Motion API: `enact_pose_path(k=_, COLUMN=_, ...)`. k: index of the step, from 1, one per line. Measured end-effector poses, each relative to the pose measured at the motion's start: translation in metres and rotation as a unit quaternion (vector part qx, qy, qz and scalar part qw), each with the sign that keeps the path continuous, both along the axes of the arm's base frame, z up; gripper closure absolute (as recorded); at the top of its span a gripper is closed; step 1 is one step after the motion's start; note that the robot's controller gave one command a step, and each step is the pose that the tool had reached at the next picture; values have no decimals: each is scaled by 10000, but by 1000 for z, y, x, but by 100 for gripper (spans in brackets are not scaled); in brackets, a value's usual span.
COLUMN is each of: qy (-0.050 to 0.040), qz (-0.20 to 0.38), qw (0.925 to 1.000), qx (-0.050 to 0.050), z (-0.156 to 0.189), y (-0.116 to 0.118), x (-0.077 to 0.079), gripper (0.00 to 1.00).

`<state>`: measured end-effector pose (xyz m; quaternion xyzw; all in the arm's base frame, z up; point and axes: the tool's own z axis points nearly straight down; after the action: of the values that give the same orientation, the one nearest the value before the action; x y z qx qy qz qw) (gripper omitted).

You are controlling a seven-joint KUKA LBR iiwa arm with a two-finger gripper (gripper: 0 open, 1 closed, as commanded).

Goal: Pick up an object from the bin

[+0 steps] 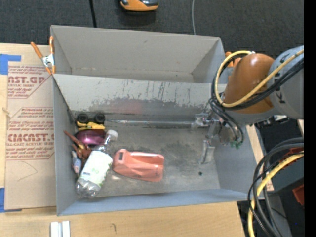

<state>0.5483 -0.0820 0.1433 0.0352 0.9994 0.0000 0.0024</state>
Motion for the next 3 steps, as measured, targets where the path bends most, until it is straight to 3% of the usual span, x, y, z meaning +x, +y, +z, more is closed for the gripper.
enact_pose_path(k=1, qy=17, qz=-613, qw=9981, qx=27, z=-34, y=8, x=-12, gripper=0)
enact_pose_path(k=2, qy=20, qz=-180, qw=9998, qx=-10, z=-60, y=35, x=-13, gripper=0)
enact_pose_path(k=3, qy=26, qz=811, qw=9967, qx=-1, z=-57, y=99, x=-28, gripper=0)
